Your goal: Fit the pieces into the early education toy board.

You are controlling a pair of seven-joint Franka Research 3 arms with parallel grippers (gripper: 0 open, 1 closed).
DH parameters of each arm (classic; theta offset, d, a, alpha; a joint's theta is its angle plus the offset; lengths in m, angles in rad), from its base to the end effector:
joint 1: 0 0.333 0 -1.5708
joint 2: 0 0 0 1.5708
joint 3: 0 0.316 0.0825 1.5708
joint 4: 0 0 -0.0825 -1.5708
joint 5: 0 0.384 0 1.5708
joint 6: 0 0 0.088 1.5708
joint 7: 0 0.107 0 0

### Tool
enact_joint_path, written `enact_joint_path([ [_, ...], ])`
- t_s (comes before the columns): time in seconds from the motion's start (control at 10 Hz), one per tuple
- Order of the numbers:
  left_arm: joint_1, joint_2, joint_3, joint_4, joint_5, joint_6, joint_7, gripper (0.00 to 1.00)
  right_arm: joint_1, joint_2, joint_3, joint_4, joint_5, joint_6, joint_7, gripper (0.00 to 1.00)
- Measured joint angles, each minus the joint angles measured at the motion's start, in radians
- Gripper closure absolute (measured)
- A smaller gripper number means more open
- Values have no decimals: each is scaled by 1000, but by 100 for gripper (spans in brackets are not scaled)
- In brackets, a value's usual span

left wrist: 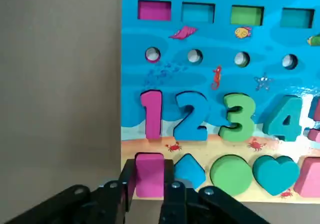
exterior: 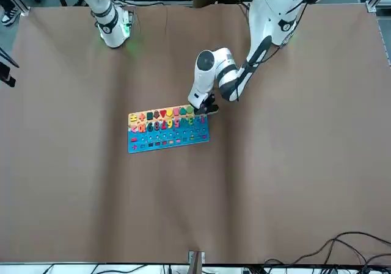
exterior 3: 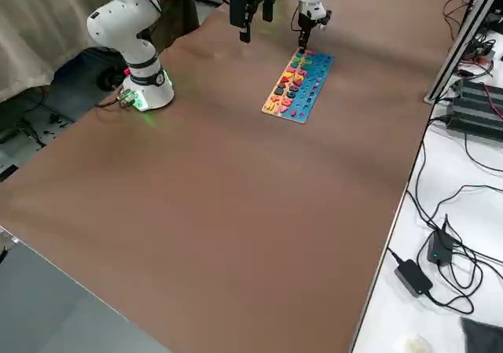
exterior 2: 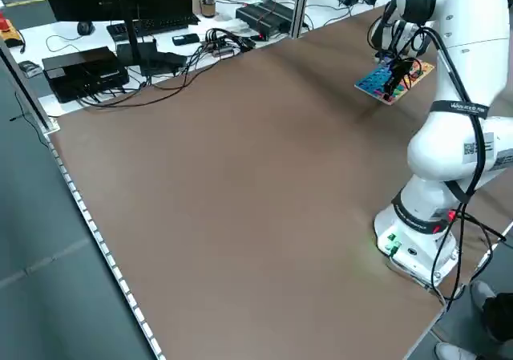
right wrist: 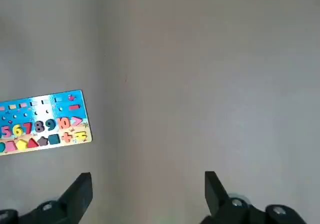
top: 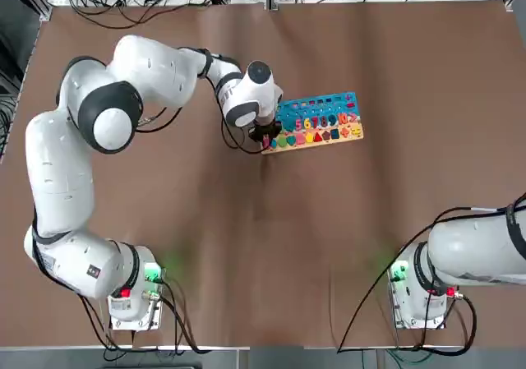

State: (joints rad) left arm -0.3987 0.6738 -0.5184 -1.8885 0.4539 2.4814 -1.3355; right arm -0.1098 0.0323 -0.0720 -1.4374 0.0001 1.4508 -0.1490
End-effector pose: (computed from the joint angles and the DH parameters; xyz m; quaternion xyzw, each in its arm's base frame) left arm 0.3960 -0.4941 0.1885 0.9964 0.0801 -0.0051 0.0272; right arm 0.5434 -0.0991 0.6584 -0.9998 0.0164 0.0095 0.0005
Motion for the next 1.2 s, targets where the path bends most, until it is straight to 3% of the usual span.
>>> enact_joint_path([
  [1.2,2,0,0,0,0,-1,0,74,5,1,8,0,0,-12,0,1],
])
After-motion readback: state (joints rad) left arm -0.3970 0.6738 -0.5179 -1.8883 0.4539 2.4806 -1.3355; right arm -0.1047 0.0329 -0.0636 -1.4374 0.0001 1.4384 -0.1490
